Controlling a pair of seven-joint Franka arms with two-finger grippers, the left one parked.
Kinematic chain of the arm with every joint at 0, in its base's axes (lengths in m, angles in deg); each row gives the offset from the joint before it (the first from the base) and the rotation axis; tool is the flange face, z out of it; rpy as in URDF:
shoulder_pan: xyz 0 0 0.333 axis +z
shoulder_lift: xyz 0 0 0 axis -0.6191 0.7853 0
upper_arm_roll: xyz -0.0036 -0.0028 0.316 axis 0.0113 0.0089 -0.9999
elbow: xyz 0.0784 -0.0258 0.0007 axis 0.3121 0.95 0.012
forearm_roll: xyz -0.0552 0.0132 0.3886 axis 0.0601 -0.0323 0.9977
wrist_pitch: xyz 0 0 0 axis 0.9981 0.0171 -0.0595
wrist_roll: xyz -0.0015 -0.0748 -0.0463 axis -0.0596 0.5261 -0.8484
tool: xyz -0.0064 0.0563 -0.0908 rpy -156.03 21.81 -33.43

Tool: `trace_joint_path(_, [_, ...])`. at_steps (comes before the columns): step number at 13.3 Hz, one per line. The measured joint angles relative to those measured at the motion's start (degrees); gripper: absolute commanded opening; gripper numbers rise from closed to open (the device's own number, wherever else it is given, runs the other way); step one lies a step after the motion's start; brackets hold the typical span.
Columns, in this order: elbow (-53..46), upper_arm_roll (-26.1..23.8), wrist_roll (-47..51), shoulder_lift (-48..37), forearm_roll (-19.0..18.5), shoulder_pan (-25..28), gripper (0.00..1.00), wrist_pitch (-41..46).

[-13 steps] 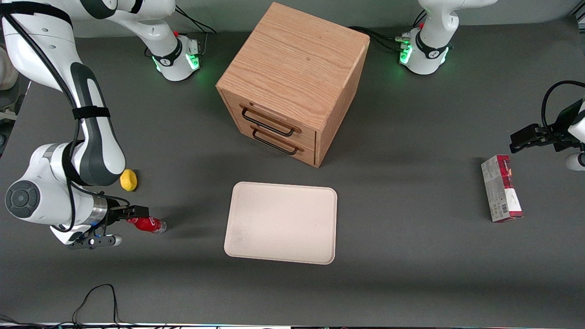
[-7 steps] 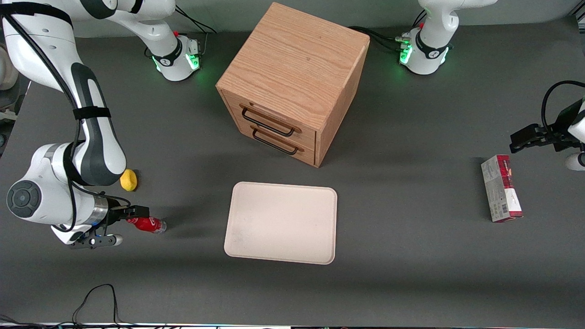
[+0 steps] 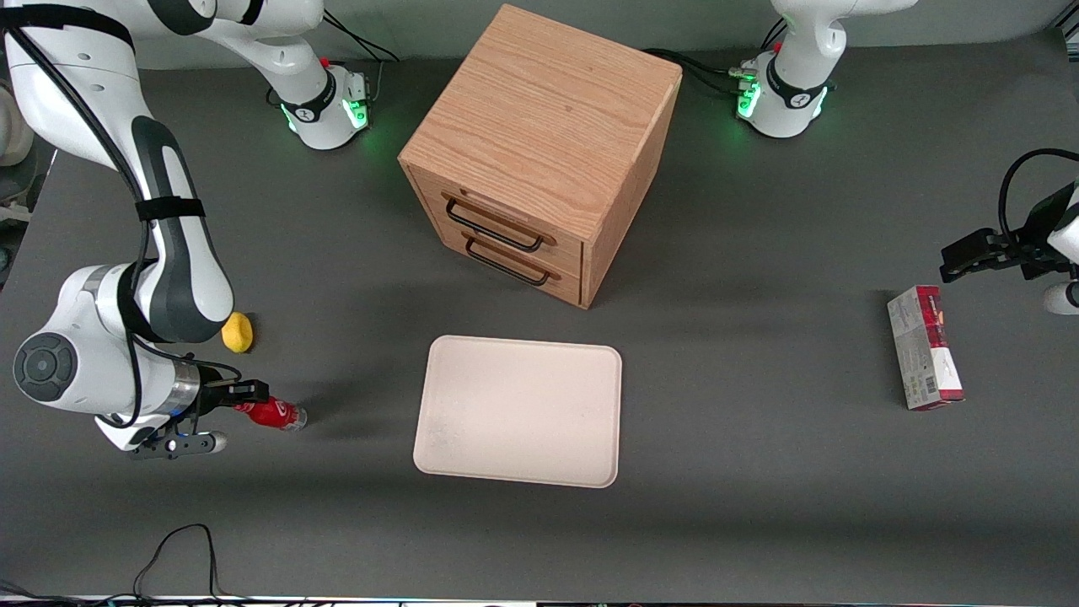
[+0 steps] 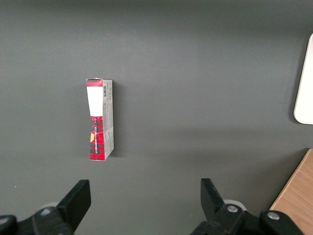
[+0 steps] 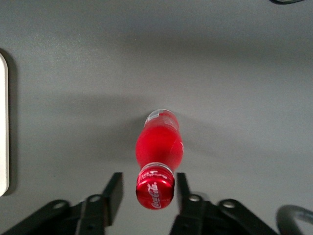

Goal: Place coke bottle on tray
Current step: 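Close the right gripper on the bottle's cap end and lift it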

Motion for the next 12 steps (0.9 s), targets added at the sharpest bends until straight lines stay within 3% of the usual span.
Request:
trace_joint_path(9, [0.03,0.01,-0.04,-0.14,-0.02,-0.04,0.0,0.02])
trace_joint_path(12, [-1.51,0.02,-0.03,-3.1,-0.03,-0.05,0.0,6.94])
